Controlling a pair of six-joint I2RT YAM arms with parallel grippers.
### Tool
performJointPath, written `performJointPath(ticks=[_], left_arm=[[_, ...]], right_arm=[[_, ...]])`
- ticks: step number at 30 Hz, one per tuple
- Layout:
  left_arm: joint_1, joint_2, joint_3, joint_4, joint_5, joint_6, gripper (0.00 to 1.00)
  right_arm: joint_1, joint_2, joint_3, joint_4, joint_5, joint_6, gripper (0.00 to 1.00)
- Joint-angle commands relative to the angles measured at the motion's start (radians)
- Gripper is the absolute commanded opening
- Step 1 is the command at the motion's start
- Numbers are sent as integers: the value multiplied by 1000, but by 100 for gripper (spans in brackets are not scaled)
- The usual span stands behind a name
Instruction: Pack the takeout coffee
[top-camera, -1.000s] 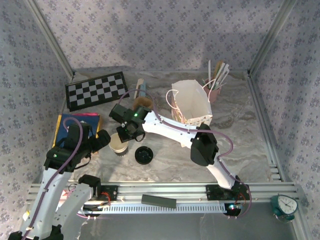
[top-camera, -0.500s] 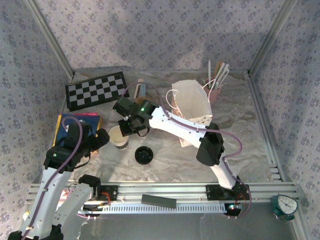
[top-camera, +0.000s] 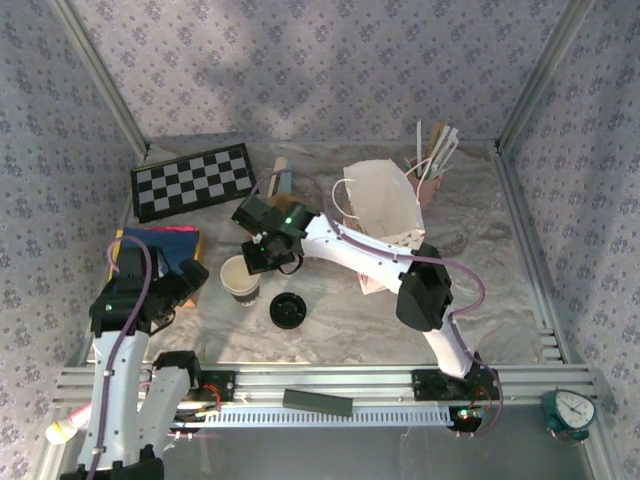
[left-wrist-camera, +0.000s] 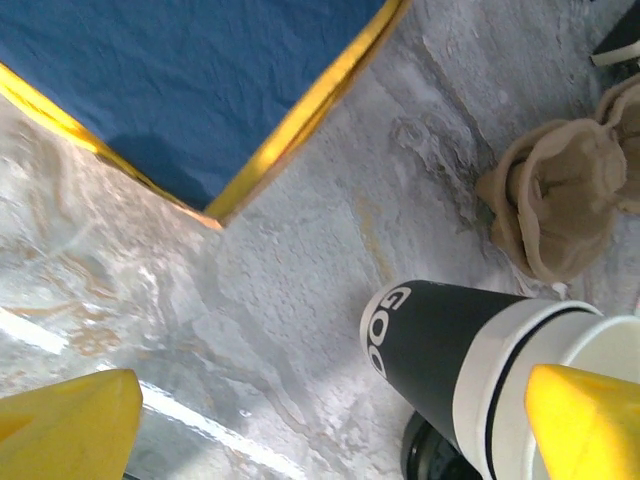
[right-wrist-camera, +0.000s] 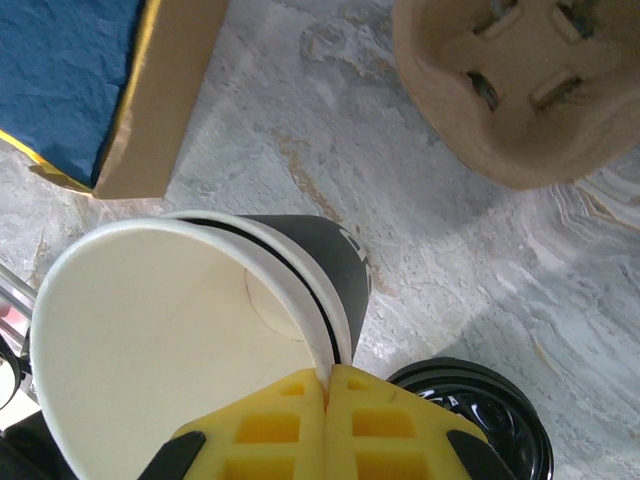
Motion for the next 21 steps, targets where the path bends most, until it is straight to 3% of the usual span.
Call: performJointPath(ticks=[1,12,21], left_arm=[[21,-27,-49,70,196,-24,98],[40,-124,-217,216,380,-162,98],[47,-145,-269,251,417,-196,98]], right_arm=[[-24,-60,-37,41,-44,35,0],[-81,-93,-134,136,-140,82,0],[-76,-93,-138,142,-152,87,0]])
